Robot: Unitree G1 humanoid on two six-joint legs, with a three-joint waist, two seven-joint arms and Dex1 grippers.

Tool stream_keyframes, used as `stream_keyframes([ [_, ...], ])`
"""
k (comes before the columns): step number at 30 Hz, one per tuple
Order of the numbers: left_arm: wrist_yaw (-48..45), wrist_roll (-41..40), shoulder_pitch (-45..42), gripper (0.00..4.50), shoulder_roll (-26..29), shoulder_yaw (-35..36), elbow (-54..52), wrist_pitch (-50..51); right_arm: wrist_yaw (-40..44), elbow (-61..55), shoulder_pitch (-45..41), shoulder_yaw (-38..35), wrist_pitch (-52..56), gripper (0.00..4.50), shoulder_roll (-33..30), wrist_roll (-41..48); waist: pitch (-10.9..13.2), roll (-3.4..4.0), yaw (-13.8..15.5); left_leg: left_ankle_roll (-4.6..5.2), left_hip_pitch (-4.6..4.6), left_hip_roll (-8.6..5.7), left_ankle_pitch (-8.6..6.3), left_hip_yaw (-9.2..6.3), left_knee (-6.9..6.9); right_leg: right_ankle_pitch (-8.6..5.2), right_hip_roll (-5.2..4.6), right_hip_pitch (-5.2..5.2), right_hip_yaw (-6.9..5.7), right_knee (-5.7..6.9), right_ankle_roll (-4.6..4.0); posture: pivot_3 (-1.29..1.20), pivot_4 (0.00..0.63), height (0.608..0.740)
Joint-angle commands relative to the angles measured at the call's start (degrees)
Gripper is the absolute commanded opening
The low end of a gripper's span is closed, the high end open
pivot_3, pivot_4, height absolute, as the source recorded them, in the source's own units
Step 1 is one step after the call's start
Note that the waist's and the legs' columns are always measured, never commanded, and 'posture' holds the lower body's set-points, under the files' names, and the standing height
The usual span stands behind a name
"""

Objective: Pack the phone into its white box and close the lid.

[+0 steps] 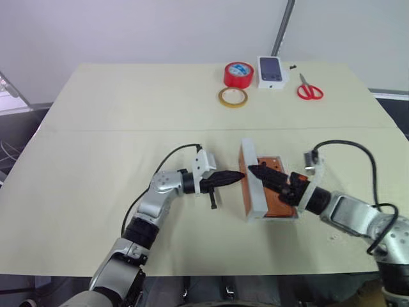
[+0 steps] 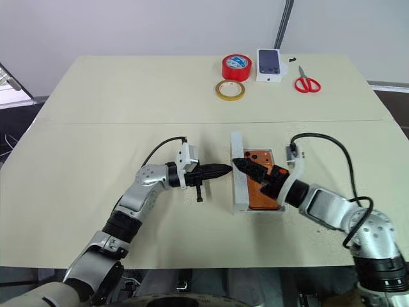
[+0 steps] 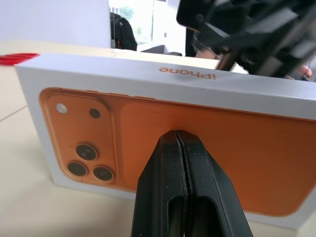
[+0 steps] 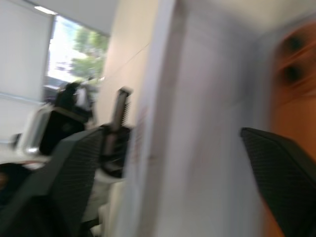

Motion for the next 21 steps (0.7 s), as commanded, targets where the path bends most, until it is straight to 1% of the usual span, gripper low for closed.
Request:
stream_keyframes([
  [1, 0.3, 0.6, -1.3, 0.00, -0.9, 0.0, 1.4, -1.8, 8.3, -1.2, 3.4, -8.3, 1.8, 4.44, -5.1, -4.8, 0.0, 0.00, 0.6, 0.00, 0.01, 0.00, 0.00, 0.00, 0.00, 0.00, 0.01, 0.00, 0.00, -0.01, 0.00, 0.00, 0.150, 0.740],
  [4, 1.0, 1.5, -2.3, 0.00, -2.8, -0.3, 4.1, -3.2, 15.4, 1.1, 7.0, -13.3, 2.5, 4.44, -9.7, -12.1, 0.0, -0.01, 0.9, 0.01, 0.00, 0.00, -0.01, 0.00, 0.00, 0.00, 0.03, 0.02, -0.01, -0.04, 0.00, 0.00, 0.150, 0.740],
  [6, 1.3, 1.7, -2.7, 0.00, -4.2, -0.6, 5.3, -3.6, 18.4, 1.8, 7.8, -14.4, 2.0, 4.44, -11.2, -16.8, 0.0, -0.02, 0.9, 0.03, 0.01, 0.00, -0.02, 0.00, 0.00, 0.02, 0.02, 0.08, -0.01, -0.12, 0.04, 0.00, 0.150, 0.740],
  [8, 1.8, 1.9, -3.6, 0.00, -6.2, -0.9, 6.7, -3.9, 18.4, 2.3, 5.7, -14.7, 0.5, 4.44, -10.3, -19.8, 0.0, -0.04, 0.8, 0.05, 0.02, 0.00, -0.03, 0.00, 0.00, 0.03, 0.02, 0.11, -0.01, -0.17, 0.06, 0.00, 0.150, 0.740],
  [11, 2.3, 2.5, -4.9, 0.00, -8.7, -1.0, 9.2, -4.4, 17.6, 2.8, 2.8, -13.8, -2.5, 4.44, -8.2, -26.8, 0.0, -0.04, 0.7, 0.06, 0.05, 0.00, -0.03, 0.00, 0.00, 0.04, 0.03, 0.10, -0.01, -0.16, 0.07, 0.00, 0.150, 0.740],
  [14, 2.5, 3.1, -6.0, 0.00, -10.4, -1.4, 11.1, -5.0, 21.2, 0.6, 3.1, -11.1, -7.6, 4.44, -8.2, -38.3, 0.0, -0.04, 0.9, 0.05, 0.05, 0.00, -0.03, 0.00, 0.00, 0.04, 0.06, 0.10, -0.01, -0.16, 0.07, 0.00, 0.150, 0.740],
  [16, 2.3, 3.5, -6.4, 0.00, -10.0, -1.3, 11.2, -5.7, 24.7, -0.5, 4.9, -8.5, -11.9, 4.44, -8.8, -46.6, 0.0, -0.04, 0.9, 0.06, 0.03, -0.01, -0.04, 0.00, 0.00, 0.04, 0.06, 0.10, -0.01, -0.18, 0.08, 0.00, 0.150, 0.740],
  [19, 2.2, 2.8, -6.8, 0.00, -8.2, 0.3, 10.4, -5.1, 27.0, -0.4, 4.9, -8.0, -14.9, 4.44, -6.5, -51.2, 0.0, -0.03, 0.8, 0.07, 0.03, -0.01, -0.04, 0.00, 0.00, 0.04, 0.06, 0.09, -0.01, -0.18, 0.08, 0.00, 0.150, 0.740],
  [20, 1.9, 2.5, -6.3, 0.00, -7.0, 0.6, 9.0, -4.4, 27.3, -0.3, 5.1, -6.8, -17.0, 3.93, -6.4, -54.9, 0.0, -0.02, 0.7, 0.06, 0.04, -0.01, -0.04, 0.00, 0.00, 0.04, 0.06, 0.10, 0.00, -0.17, 0.08, 0.00, 0.150, 0.740],
  [21, 1.6, 2.3, -6.0, 0.00, -6.1, 0.8, 8.1, -4.0, 27.6, -0.3, 5.2, -5.8, -18.6, 3.57, -6.4, -58.1, 0.0, -0.02, 0.6, 0.06, 0.06, -0.01, -0.04, 0.01, 0.01, 0.05, 0.06, 0.10, 0.00, -0.16, 0.08, 0.00, 0.150, 0.740],
])
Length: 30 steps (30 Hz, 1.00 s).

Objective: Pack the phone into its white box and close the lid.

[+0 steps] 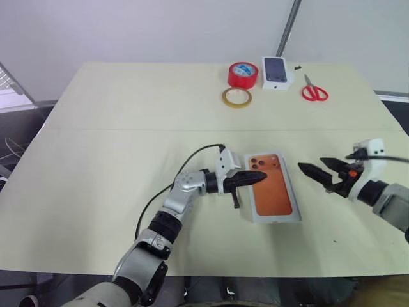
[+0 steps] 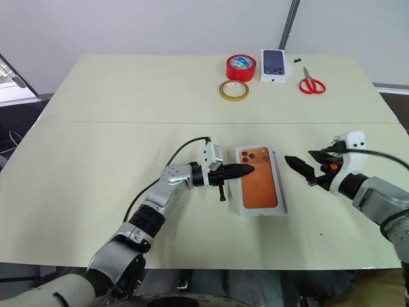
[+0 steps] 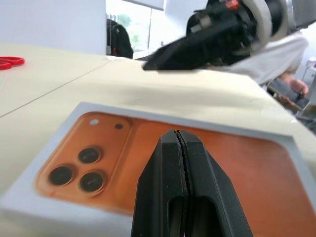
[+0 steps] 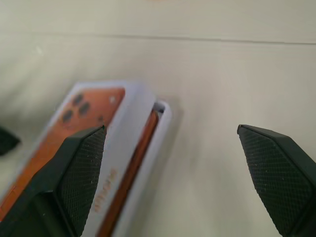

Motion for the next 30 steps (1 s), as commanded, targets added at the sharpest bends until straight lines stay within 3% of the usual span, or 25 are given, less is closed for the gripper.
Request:
stream_keyframes([
  [1, -1.3, -1.1, 0.7, 0.00, 2.8, 1.4, -5.1, 1.4, 1.7, -1.6, 0.1, 1.6, -6.9, 3.10, 0.1, -10.6, 0.0, 0.00, -0.1, 0.00, 0.02, 0.00, 0.00, 0.00, 0.00, 0.00, 0.00, 0.00, 0.00, 0.01, 0.00, 0.00, 0.150, 0.740],
  [6, -4.6, -1.3, 5.2, 0.00, 11.5, 0.6, -13.3, 10.0, 6.7, -3.1, 2.8, 4.1, -12.2, 0.41, 0.1, -19.1, 0.0, 0.04, 0.0, -0.01, 0.04, 0.02, 0.00, -0.02, -0.04, 0.00, 0.01, -0.01, 0.00, 0.03, 0.00, 0.00, 0.150, 0.740],
  [7, -4.5, -1.0, 5.4, 0.00, 12.3, 0.7, -13.5, 9.9, 7.5, -3.2, 3.3, 4.7, -13.5, 0.04, -0.1, -21.1, 0.0, 0.03, 0.1, -0.01, 0.04, 0.02, 0.00, -0.02, -0.04, 0.00, 0.01, 0.00, 0.00, 0.03, 0.00, 0.00, 0.150, 0.740],
  [21, -3.0, 1.1, 0.5, 0.00, 3.7, -1.3, -1.9, 10.0, 10.5, -5.2, 1.9, 9.1, -17.9, 0.04, 4.0, -32.6, 0.0, 0.04, 0.1, 0.01, 0.09, -0.04, -0.01, -0.03, 0.04, 0.03, -0.03, 0.12, -0.01, -0.06, 0.04, 0.00, 0.150, 0.740],
  [30, -4.3, 0.9, 1.0, 0.00, 5.5, -1.0, -5.3, 11.4, 10.9, -6.3, 2.2, 9.4, -18.2, 0.04, 6.2, -35.9, 0.0, 0.04, 0.1, 0.00, 0.10, -0.04, 0.00, -0.03, 0.04, 0.03, -0.06, 0.15, -0.01, -0.09, 0.04, 0.00, 0.150, 0.740],
])
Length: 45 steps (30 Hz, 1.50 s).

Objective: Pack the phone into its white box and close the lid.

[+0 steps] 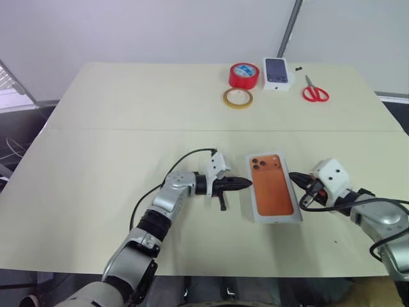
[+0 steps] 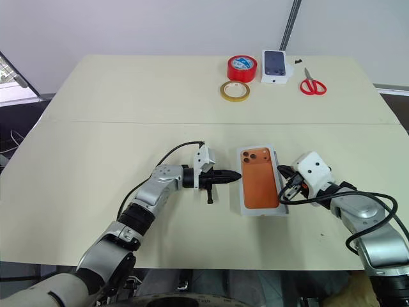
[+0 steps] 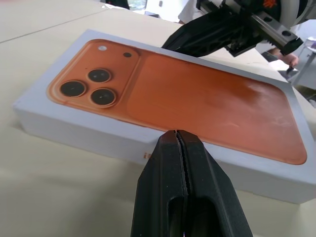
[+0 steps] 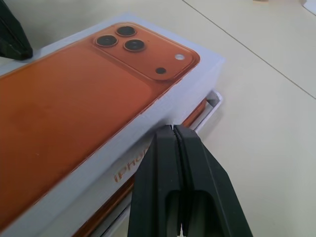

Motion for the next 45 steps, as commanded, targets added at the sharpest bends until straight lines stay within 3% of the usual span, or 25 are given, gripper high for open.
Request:
stream_keyframes([
  [1, -1.1, 0.1, 0.1, 0.00, 2.0, 0.0, -3.3, 0.2, 0.3, -2.3, -0.1, -0.9, -1.0, 0.04, 0.5, -1.1, 0.0, 0.01, -0.1, 0.00, 0.00, 0.00, 0.00, 0.00, 0.00, 0.00, 0.00, -0.01, 0.00, 0.01, 0.00, 0.00, 0.150, 0.740],
  [7, -1.4, 3.1, 0.2, 0.00, 5.3, -1.5, -1.8, -3.6, 0.8, -2.3, 0.2, -0.9, -1.0, 0.04, 1.0, -2.4, 0.0, 0.02, 0.0, -0.01, 0.04, 0.01, 0.00, 0.00, 0.00, 0.00, 0.00, -0.01, 0.00, 0.05, 0.00, 0.00, 0.150, 0.740],
  [20, 0.3, 6.0, -2.1, 0.00, -0.5, -3.8, 4.2, -6.0, 1.9, -3.1, 0.4, -0.8, -1.0, 0.04, 0.9, -4.9, 0.0, 0.03, 0.0, 0.00, 0.04, -0.05, 0.00, 0.00, 0.01, 0.00, -0.03, 0.05, 0.00, 0.02, 0.00, 0.00, 0.150, 0.740],
  [45, 2.4, 5.5, -2.4, 0.00, -2.5, -1.4, 2.6, -8.5, 1.6, -1.8, 0.7, 0.3, -1.1, 0.04, 2.6, -10.0, 0.0, 0.05, 0.0, 0.00, 0.09, -0.04, 0.00, 0.00, 0.01, 0.00, -0.02, 0.07, 0.00, 0.05, 0.00, 0.00, 0.150, 0.740],
])
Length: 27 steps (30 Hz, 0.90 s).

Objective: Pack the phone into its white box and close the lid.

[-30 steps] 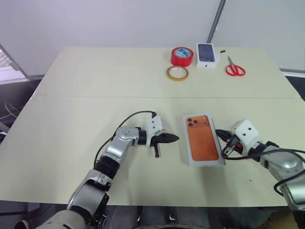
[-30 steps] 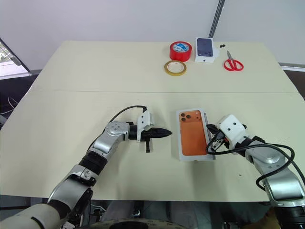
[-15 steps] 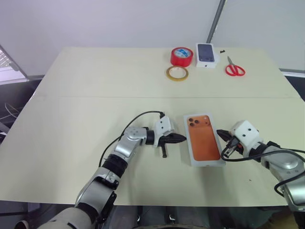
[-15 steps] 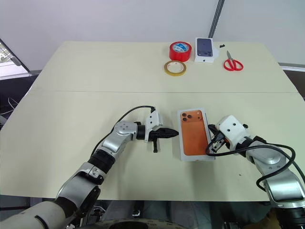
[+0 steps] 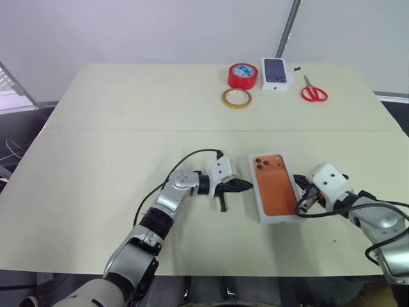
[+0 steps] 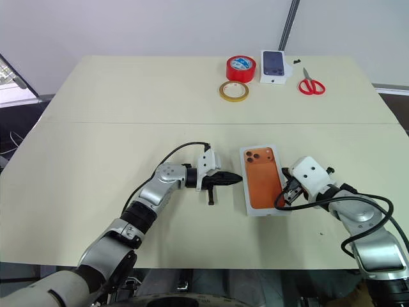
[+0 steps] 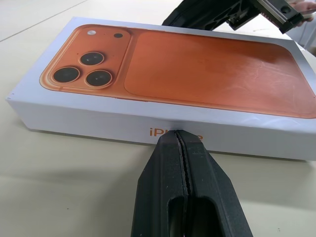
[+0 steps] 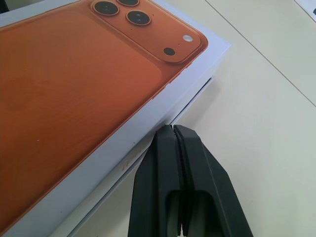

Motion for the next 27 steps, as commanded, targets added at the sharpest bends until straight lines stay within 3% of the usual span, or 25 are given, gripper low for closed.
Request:
stream_keyframes([
  [1, 0.5, -0.8, -0.8, 0.00, -1.4, 0.3, -1.3, -1.7, 0.5, -0.9, -0.4, 0.5, -0.8, 0.04, 0.6, -0.1, 0.0, 0.00, 0.0, 0.00, 0.00, 0.00, 0.00, 0.00, 0.00, 0.00, 0.00, 0.00, 0.00, 0.01, 0.00, 0.00, 0.150, 0.740],
  [22, 1.7, -0.7, 0.5, 0.00, -0.9, 0.3, -0.7, -2.7, 0.4, 1.9, -1.9, 0.2, -0.3, 0.04, -1.3, -5.1, 0.0, 0.00, 0.0, -0.01, 0.02, 0.00, 0.00, 0.01, 0.00, 0.00, 0.01, 0.00, 0.00, 0.03, 0.00, 0.00, 0.150, 0.740],
  [27, 3.3, -4.5, -2.4, 0.00, -1.9, 4.5, -1.7, 0.0, -0.4, 3.0, -5.9, -5.7, -0.1, 0.04, 0.5, -0.2, 0.0, 0.00, -0.1, -0.01, 0.02, 0.00, 0.00, 0.02, 0.00, 0.00, 0.01, -0.01, 0.01, 0.04, 0.00, 0.00, 0.150, 0.740],
])
